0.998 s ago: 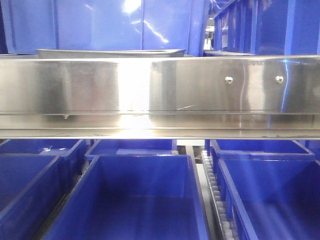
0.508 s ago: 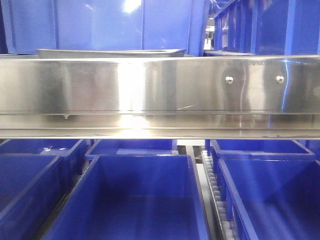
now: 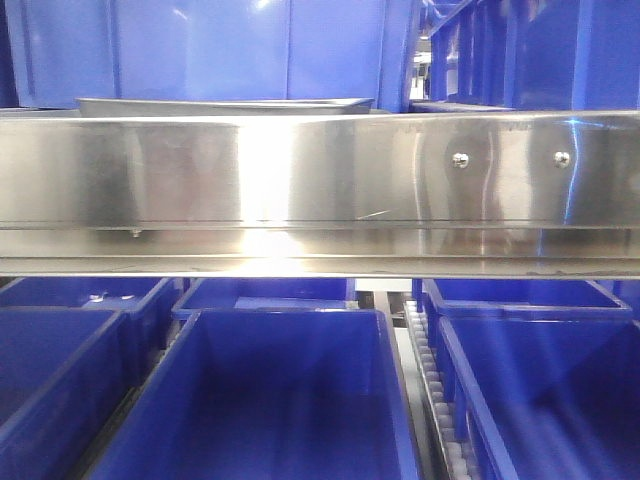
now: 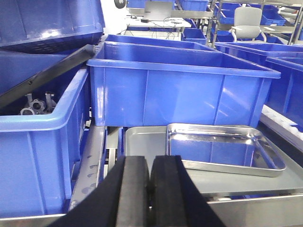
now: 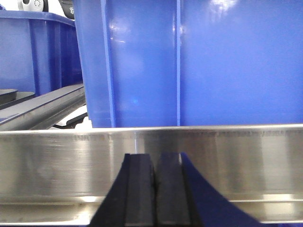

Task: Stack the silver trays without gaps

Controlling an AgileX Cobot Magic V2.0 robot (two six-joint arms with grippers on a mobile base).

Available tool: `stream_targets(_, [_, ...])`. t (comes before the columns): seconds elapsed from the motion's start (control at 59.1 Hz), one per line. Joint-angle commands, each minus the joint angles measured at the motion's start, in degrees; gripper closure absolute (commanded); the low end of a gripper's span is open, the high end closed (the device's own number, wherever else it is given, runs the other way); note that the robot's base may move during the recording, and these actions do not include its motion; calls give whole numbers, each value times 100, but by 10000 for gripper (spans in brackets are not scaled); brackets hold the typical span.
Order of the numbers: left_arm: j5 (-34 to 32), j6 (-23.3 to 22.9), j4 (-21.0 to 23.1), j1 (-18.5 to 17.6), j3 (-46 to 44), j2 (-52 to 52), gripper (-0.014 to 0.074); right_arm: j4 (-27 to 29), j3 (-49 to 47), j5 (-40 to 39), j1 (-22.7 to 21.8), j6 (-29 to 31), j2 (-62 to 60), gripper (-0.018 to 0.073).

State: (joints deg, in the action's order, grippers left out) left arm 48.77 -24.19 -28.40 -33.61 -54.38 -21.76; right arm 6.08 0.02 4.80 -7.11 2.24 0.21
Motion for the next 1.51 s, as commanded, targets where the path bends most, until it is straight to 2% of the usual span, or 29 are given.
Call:
stream_targets(0.0, [-457,-47,-87,95,208,75,604,-44,-2,-170,-21,42,-21,640])
stream_targets(0.118, [-1701,-47,-70,598,821,176,604,-44,-2,-183,-21,42,-21,640])
stream_targets(0.22, [-2840,-47,396,1227,1487,273,604,-44,-2,-183,-21,42,-21,640])
stream_targets(0.271, [-3352,-26,822,1576,1966,315,604,-44,-2,-183,-21,42,-21,640])
stream_targets(0.389, [-4085,12,1338,2114,2816,546,604,-44,-2,-183,-21,42,-21,640])
stream_targets(0.508, [-4389,12,1399,2403,3596,1128,604,-44,-2,-183,-21,42,-21,640])
stream_targets(0.66, [-4614,146,1428,2496,4486,1637,604,-44,-2,-183,-21,42,-21,640])
stream_targets(0.829, [-4638,221,1428,2496,5070,1960,604,-44,-2,-183,-21,42,-21,640])
stream_targets(1.1, [-4677,1030,2032,2496,5438,2176,604,-44,-2,-183,-21,42,-21,640])
stream_targets(1.201, [-4588,1256,2066,2496,5438,2176,604,-44,-2,-183,-21,42,-21,640])
stream_targets(1.269, [-4565,1542,2112,2496,5438,2176,604,-44,-2,-183,-21,42,-21,640])
stream_targets(1.387, [-4524,2180,2456,2496,5438,2176,604,-44,-2,-183,-21,42,-21,640])
stream_targets(1.489, [-4439,2252,2487,2496,5438,2176,604,-44,-2,-183,-21,42,-21,640])
